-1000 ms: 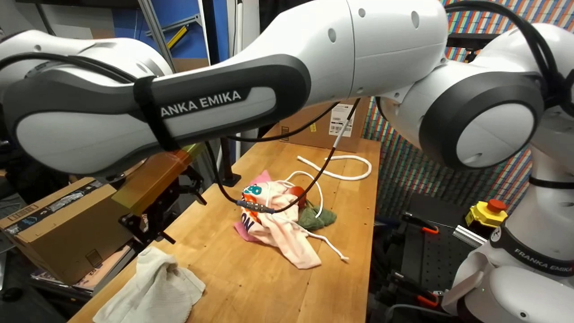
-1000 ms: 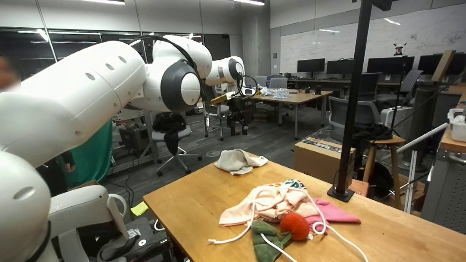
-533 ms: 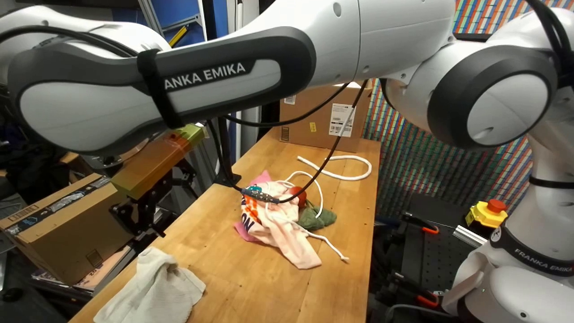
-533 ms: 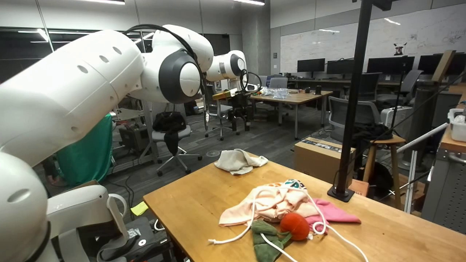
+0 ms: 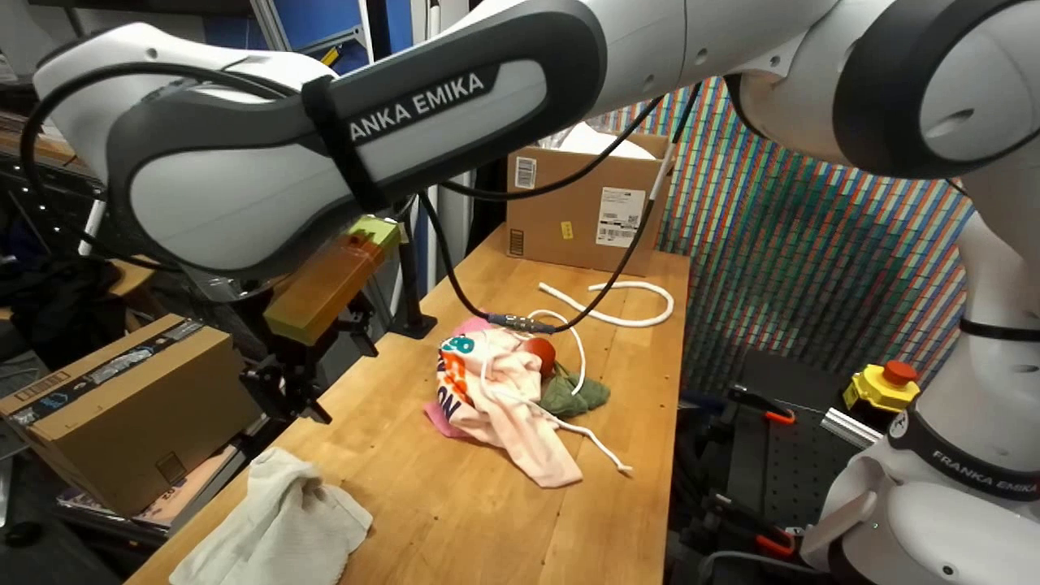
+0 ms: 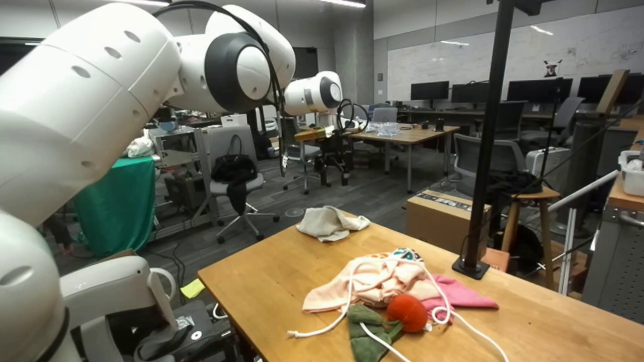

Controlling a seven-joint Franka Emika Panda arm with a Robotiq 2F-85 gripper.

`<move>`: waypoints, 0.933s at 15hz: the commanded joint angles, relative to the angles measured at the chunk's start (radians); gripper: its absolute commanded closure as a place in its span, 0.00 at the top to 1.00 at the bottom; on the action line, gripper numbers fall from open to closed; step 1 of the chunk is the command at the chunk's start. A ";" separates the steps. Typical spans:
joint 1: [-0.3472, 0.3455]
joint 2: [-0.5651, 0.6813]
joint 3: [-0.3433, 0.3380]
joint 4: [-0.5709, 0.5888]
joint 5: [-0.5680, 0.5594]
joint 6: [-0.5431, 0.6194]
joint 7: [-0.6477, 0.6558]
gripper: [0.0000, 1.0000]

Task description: Move the white towel to the right front corner, then move it to the left back corner, then move the rope to the right back corner, then move the peach shirt to the left front corner, then move the pink shirt away from you, then move the turnip plushie closer to you

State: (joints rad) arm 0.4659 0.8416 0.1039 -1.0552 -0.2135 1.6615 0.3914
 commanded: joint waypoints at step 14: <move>-0.101 -0.427 0.036 -0.813 0.027 0.424 -0.053 1.00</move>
State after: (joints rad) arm 0.4069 0.5208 0.1381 -1.7189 -0.2040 2.0071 0.3784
